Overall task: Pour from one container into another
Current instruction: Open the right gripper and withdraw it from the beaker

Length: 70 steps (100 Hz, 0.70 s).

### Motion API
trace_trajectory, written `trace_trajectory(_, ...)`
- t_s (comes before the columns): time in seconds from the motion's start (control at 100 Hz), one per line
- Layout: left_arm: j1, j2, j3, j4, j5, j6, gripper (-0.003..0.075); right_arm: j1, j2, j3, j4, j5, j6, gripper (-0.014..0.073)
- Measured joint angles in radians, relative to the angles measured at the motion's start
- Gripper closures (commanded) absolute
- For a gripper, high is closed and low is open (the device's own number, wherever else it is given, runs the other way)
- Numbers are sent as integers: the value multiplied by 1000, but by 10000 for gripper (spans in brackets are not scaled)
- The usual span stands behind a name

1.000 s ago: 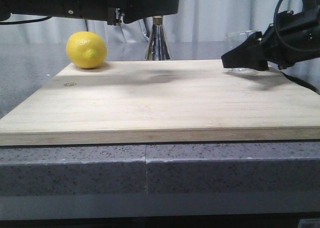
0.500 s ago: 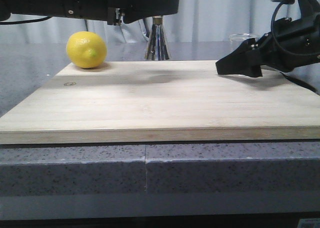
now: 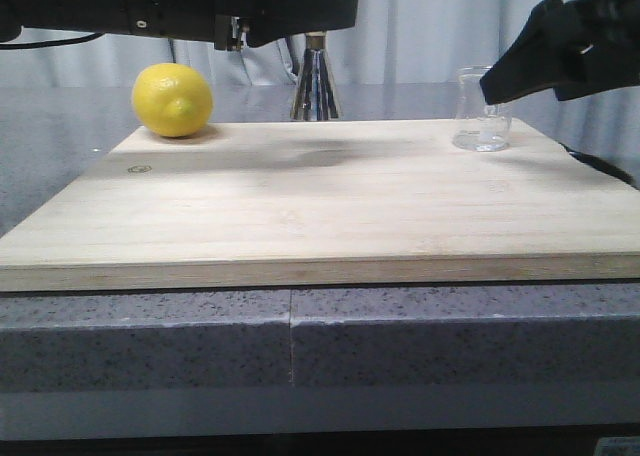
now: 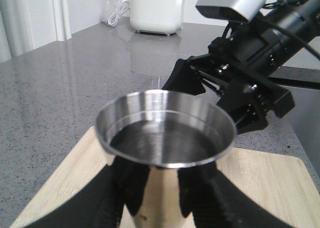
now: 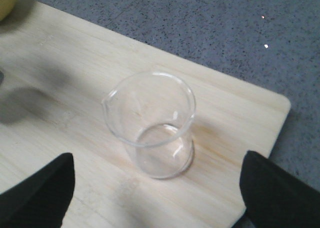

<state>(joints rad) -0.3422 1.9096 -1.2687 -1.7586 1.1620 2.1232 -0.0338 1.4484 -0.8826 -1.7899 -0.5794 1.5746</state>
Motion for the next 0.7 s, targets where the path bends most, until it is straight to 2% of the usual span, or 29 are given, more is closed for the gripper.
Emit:
trace_trajectory(0.14,0,0,0,0,0,0,461,0,-70,0,-54,0,145,-14)
trace_trajectory(0.35,0,0,0,0,0,0,461,0,-157,4,-54,-48,280,-8)
trace_trajectory(0.7,0,0,0,0,0,0,461,0,-323,23,-54,-106,326,100)
